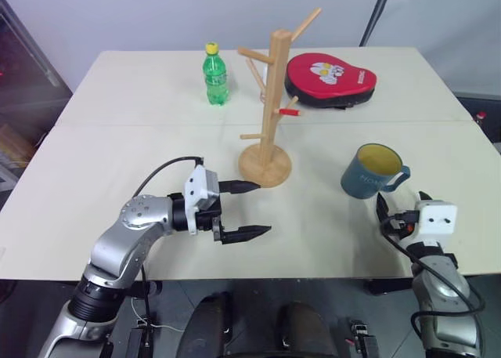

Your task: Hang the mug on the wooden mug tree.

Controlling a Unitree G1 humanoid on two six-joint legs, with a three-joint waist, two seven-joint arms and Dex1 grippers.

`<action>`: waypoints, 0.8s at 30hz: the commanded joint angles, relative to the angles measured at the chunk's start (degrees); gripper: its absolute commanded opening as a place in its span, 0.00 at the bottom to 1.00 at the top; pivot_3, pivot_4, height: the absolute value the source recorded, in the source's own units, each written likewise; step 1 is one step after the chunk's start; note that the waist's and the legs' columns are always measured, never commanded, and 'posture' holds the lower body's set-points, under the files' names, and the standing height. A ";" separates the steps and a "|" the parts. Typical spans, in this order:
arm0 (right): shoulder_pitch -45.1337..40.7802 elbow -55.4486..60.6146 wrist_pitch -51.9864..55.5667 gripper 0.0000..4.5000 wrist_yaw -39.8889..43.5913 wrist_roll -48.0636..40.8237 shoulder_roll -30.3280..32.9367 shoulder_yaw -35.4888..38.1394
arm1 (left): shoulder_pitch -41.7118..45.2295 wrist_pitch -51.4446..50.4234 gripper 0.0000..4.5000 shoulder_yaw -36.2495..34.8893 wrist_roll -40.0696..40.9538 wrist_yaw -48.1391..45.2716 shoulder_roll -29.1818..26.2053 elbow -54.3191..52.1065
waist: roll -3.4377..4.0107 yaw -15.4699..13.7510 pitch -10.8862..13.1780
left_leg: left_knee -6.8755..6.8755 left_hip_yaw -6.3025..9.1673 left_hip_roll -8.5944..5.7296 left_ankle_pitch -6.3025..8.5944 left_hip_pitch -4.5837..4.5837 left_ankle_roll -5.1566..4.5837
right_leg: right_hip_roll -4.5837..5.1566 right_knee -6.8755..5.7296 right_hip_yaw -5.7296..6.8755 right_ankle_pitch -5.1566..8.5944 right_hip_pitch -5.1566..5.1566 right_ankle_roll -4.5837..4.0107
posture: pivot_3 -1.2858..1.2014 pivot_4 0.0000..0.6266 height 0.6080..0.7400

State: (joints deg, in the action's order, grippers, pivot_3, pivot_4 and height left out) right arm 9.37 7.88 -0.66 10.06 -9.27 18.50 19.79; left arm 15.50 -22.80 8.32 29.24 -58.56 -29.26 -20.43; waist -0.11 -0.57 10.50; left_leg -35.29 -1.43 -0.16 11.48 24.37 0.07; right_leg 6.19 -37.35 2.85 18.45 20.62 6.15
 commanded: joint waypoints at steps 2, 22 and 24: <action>-1.18 -0.45 -1.43 0.98 0.01 -0.91 0.89 2.49 | 0.70 0.98 1.00 -0.08 0.15 -0.10 -0.08 -1.32 | 0.00 0.04 0.00 | 0.00 0.00 0.00 0.00 0.00 0.00 | 0.00 0.00 0.00 0.00 0.00 0.00 | 0.52 0.24 1.00; -11.89 -14.71 -3.62 0.98 4.54 -3.65 4.52 2.81 | 0.71 1.22 1.00 -0.33 0.08 0.51 0.50 -1.49 | 0.00 0.14 0.00 | -0.04 0.00 0.01 0.00 -0.01 0.00 | -0.06 -0.01 0.01 0.00 -0.03 0.00 | 0.52 0.24 1.00; -12.10 -14.53 -3.49 0.81 5.24 -4.35 4.41 2.67 | 0.72 1.22 1.00 -0.34 0.05 0.53 0.46 -1.47 | 0.00 0.26 0.00 | -0.04 0.00 0.01 0.00 -0.02 0.00 | -0.07 -0.01 0.01 0.00 -0.04 0.00 | 0.52 0.24 1.00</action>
State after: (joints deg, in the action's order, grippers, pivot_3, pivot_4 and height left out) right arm -2.01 -7.62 -3.02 14.59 -12.28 22.32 21.32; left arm 15.84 -22.73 8.31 29.22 -58.30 -28.77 -20.43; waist -0.11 -0.30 10.50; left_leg -35.33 -1.43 -0.15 11.48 24.35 0.07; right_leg 6.11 -37.37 2.86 18.44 20.59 6.15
